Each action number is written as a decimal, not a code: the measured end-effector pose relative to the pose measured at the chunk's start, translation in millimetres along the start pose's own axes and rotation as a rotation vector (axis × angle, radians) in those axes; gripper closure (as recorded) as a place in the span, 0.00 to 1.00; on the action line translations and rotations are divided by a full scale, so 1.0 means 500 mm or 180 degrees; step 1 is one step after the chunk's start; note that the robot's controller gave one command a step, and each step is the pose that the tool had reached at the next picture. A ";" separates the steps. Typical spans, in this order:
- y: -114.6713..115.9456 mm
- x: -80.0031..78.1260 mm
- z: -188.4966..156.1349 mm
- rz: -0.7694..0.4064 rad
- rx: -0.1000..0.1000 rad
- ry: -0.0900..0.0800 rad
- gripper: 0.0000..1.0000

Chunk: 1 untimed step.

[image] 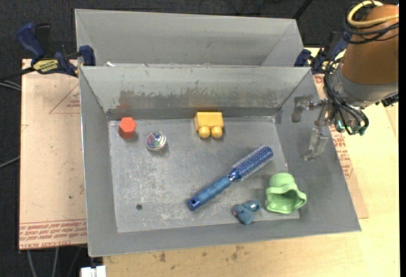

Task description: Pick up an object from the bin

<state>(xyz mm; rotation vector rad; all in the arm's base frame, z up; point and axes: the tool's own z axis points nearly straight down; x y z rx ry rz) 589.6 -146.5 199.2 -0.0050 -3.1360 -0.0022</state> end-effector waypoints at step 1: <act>0.070 -0.034 0.247 0.0005 -0.0006 -0.0001 0.00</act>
Offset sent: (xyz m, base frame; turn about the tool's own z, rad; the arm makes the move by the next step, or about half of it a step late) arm 0.0180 0.0326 -0.1187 0.0036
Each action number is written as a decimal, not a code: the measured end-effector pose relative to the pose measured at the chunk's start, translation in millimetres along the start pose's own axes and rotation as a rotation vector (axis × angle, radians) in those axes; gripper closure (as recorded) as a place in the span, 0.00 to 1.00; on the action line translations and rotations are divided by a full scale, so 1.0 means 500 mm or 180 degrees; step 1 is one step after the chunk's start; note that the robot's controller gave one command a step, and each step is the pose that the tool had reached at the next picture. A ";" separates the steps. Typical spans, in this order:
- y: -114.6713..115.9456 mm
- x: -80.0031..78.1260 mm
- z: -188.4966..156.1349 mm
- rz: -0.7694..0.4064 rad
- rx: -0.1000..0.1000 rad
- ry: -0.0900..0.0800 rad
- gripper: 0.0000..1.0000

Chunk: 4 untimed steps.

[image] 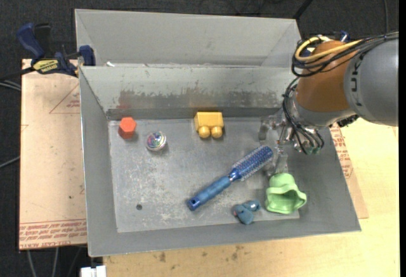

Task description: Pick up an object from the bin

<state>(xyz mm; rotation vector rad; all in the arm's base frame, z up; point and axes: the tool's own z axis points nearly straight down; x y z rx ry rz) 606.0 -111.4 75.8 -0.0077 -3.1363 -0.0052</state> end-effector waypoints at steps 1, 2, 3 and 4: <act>-0.004 -0.004 -0.009 0.0002 0.0011 -0.0023 1.00; 0.186 -0.059 -0.074 -0.0669 0.0004 -0.0037 1.00; 0.180 -0.057 -0.072 -0.0659 0.0010 -0.0027 0.00; 0.271 -0.042 0.017 -0.0773 0.0004 -0.0010 0.00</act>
Offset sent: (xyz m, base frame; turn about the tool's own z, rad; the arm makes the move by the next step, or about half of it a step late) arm 0.0000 0.0000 0.0000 0.0000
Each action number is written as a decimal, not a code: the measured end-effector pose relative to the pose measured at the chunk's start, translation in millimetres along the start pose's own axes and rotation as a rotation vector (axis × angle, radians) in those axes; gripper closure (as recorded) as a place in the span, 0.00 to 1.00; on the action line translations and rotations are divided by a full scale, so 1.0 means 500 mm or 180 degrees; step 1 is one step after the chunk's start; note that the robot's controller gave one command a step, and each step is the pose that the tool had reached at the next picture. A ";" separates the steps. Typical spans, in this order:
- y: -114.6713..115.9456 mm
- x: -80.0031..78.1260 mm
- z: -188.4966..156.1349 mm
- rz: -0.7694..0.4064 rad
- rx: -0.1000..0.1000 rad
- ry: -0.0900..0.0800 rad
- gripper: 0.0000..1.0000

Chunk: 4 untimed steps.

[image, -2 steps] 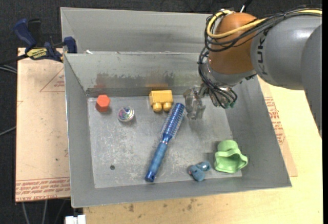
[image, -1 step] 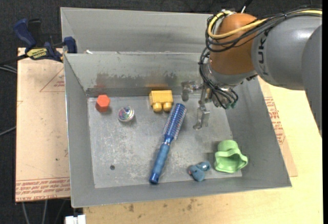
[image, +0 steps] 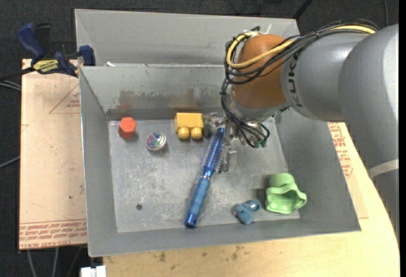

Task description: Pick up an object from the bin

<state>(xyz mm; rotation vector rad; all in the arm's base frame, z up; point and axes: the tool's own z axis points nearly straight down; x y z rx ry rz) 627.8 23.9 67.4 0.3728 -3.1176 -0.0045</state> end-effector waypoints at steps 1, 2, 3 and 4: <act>-0.006 0.000 -0.004 0.0013 0.0007 -0.0005 1.00; 0.035 0.046 -0.248 -0.0005 0.0014 -0.0035 1.00; -0.006 0.065 -0.002 -0.0629 0.0012 -0.0019 1.00; 0.029 0.023 -0.137 -0.0542 0.0014 -0.0036 1.00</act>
Offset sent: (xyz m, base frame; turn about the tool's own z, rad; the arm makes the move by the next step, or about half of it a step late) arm 0.0000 0.0000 0.0000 0.0000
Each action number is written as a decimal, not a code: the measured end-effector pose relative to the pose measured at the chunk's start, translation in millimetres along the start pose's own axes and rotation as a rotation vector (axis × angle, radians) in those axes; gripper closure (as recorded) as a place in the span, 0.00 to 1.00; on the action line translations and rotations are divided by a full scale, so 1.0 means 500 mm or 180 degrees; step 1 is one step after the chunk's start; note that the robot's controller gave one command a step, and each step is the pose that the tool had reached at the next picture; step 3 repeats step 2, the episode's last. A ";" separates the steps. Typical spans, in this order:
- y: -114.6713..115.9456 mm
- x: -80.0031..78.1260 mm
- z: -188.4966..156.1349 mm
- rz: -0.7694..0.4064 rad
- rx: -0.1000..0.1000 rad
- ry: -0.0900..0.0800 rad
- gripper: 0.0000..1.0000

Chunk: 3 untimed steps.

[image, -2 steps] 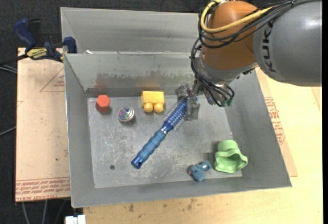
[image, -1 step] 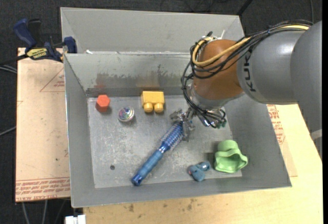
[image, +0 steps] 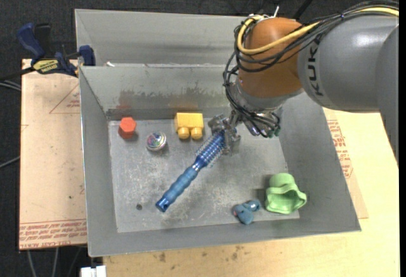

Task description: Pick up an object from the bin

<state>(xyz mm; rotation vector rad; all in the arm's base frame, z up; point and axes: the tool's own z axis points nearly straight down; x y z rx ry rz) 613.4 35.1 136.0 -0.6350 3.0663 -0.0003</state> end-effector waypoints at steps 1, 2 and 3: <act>-0.010 -0.013 -0.105 -0.0085 0.0003 0.0004 1.00; -0.042 -0.051 -0.526 -0.0201 0.0008 -0.0004 1.00; -0.042 -0.051 -0.526 -0.0201 0.0008 -0.0004 1.00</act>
Offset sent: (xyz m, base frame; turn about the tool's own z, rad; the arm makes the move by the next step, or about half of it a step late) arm 0.0056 -0.0024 0.0493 -0.0290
